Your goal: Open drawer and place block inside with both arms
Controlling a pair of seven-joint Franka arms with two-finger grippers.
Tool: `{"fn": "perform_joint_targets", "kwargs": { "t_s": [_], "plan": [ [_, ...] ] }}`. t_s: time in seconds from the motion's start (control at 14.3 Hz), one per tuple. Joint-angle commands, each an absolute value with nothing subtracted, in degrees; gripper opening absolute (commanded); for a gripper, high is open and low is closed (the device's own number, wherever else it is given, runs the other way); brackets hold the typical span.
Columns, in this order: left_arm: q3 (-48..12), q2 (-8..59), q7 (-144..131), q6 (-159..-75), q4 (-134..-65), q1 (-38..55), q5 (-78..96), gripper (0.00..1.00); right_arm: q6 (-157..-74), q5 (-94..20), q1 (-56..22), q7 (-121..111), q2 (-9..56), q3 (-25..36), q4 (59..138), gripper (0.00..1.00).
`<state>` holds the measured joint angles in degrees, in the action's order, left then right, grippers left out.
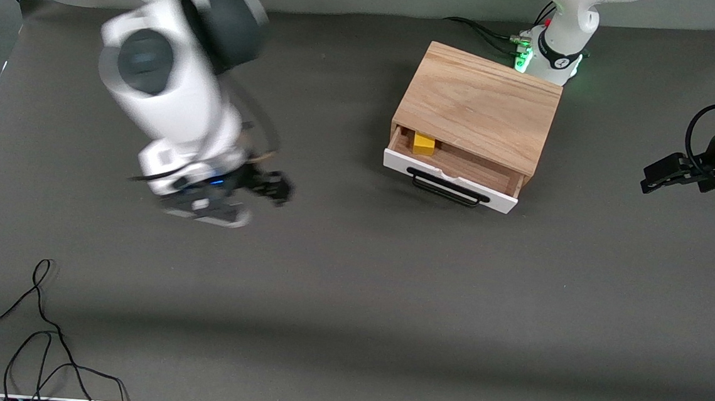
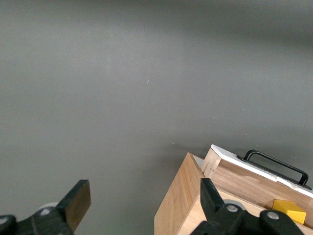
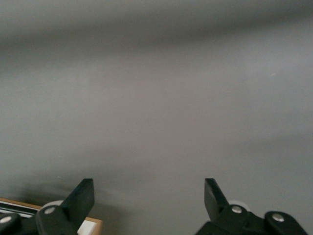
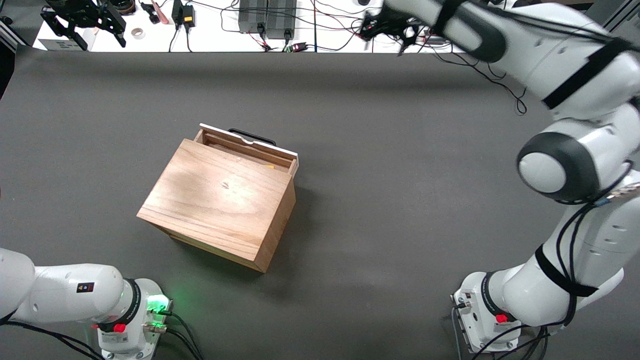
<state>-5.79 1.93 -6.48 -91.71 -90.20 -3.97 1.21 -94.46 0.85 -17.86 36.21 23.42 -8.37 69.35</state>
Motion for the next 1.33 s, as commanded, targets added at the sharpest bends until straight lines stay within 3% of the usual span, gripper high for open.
{"fn": "perform_joint_targets", "kwargs": {
  "t_s": [0.0, 0.21, 0.35, 0.49, 0.7, 1.12, 1.26],
  "plan": [
    [-6.06, 1.67, -5.27, -91.93, -90.26, -4.22, 1.06, 1.0, -96.06, -2.98, -9.96, 28.23, 14.09, -8.53, 79.61, 1.0],
    [-6.42, 0.71, -5.27, -93.77, -92.1, -3.69, -0.08, 1.0, -98.6, -3.16, -8.61, 26.38, 8.02, -3.1, 86.45, 1.0],
    [-6.5, 0.0, -5.27, -94.39, -93.25, -3.69, 0.09, 1.0, -102.72, -4.65, -8.7, 19.63, 1.09, 1.39, 95.4, 1.0],
    [-6.5, 0.17, -5.27, -94.57, -92.99, -3.69, 0.09, 1.0, -104.5, -4.57, -6.7, 18.02, -3.94, 2.37, 101.49, 1.0],
    [-6.5, 0.61, -5.27, -94.22, -92.03, -3.17, 0.09, 1.0, -99.15, -4.57, -3.87, 11.7, -4.57, 1.93, 100.9, 1.0],
    [-6.5, 0.62, -5.27, -93.69, -92.02, -3.25, 0.09, 1.0, -98.79, -3.87, -0.44, 5.19, -3.25, -0.62, 98.27, 1.0],
    [-6.5, 0.62, -5.19, -93.52, -92.02, -3.43, 0.09, 1.0, -94.95, -2.99, -0.44, 2.57, -2.9, -0.53, 95.99, 1.0]
  ]
}}
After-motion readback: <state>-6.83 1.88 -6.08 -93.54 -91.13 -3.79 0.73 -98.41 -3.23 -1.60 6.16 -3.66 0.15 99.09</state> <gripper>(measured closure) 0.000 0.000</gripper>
